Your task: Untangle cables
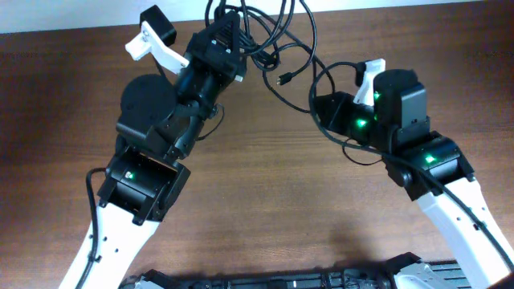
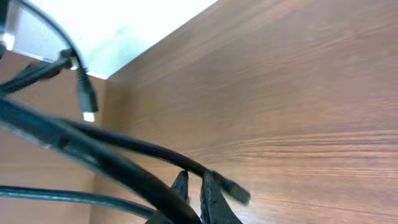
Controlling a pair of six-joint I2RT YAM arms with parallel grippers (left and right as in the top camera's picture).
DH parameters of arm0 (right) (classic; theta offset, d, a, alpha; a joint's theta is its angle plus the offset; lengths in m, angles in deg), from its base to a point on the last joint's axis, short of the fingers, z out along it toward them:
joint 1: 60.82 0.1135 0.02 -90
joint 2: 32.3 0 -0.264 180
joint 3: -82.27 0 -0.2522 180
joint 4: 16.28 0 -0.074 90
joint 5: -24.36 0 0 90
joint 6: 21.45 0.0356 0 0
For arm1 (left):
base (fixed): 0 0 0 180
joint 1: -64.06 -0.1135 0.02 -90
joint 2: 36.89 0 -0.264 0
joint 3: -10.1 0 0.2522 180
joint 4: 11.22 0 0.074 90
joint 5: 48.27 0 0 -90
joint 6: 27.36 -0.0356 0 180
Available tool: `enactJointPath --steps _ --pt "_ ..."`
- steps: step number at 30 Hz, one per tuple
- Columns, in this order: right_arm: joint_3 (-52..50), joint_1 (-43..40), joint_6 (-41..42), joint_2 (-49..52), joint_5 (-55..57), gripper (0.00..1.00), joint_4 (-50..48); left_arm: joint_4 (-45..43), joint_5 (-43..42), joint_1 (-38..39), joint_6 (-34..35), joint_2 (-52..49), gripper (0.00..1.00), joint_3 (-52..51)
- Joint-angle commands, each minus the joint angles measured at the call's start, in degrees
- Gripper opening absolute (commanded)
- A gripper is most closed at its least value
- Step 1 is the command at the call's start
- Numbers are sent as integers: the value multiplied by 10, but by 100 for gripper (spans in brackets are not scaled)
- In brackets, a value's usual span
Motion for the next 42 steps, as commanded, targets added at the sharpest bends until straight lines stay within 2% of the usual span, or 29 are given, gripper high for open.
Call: enactJointPath --steps 1,11,16,19,28,31,40,42 --pt "0 -31 -6 -1 41 6 24 -19 63 -5 -32 46 0 15" --pt "0 -43 -24 -1 52 6 31 -21 91 -5 -92 53 0 15" --pt "0 -43 -26 -1 97 10 42 -20 147 -5 -143 56 0 15" --pt "0 -43 -67 -1 120 12 54 -18 176 -5 -144 58 0 15" --pt "0 -43 -67 -1 125 12 61 -19 188 -4 -144 58 0 14" --pt "0 -43 -97 -1 140 12 67 -19 188 -4 -144 58 0 14" --pt "0 -43 -101 -1 255 18 136 -18 188 -4 -148 58 0 14" --pt "0 -43 -125 -1 263 21 142 -18 188 -4 -152 58 0 14"
